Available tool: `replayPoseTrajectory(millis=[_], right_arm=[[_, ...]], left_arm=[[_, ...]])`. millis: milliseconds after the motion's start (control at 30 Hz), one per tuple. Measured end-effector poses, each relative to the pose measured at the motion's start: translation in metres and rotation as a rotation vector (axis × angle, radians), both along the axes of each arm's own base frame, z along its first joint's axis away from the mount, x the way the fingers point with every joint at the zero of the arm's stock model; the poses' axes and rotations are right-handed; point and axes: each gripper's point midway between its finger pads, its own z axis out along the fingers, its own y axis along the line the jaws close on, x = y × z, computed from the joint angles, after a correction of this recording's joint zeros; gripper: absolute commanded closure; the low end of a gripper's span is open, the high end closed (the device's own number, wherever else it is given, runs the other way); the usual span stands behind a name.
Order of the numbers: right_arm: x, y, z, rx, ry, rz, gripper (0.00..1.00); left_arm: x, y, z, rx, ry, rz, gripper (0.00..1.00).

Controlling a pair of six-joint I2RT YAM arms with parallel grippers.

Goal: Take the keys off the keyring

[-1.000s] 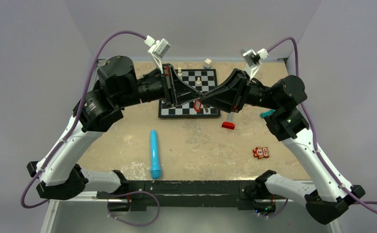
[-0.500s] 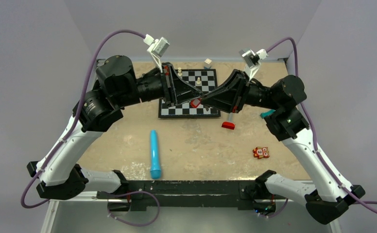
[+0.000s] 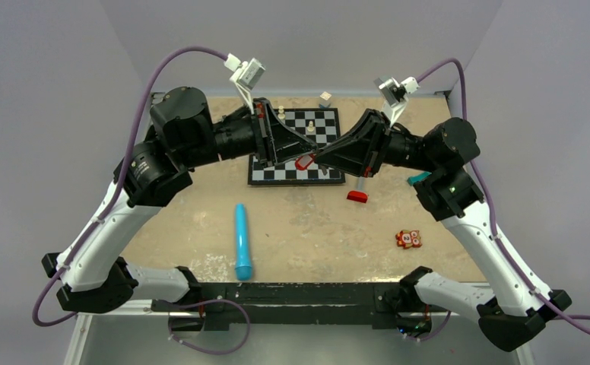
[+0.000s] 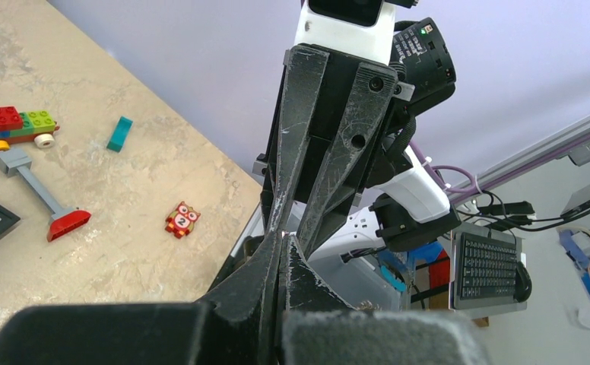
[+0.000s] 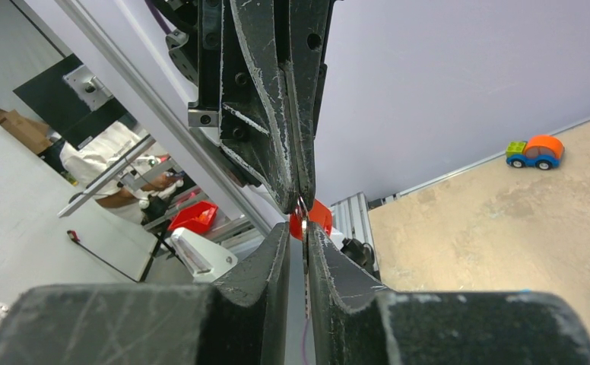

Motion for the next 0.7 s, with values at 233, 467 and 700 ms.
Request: replayPoseTrajectory(millis=[233, 467, 700], right_arm=[[-0.0001, 0.0, 0.0002, 0.001, 0.0, 0.0, 0.85], [-0.0002, 0.0, 0.0005, 0.002, 0.004, 0.001, 0.78], [0.0005, -0.0001, 0.0018, 0.007, 0.003, -0.004, 0.75]], left_arm=[[-0.0015, 0.0017, 0.0011, -0.007, -0.006, 0.0, 1.0], [-0.0035, 0.0039, 0.0013, -0.011, -0.008, -0.001, 1.0], [-0.0053, 0.0036, -0.0023, -0.007, 0.003, -0.01, 1.0]])
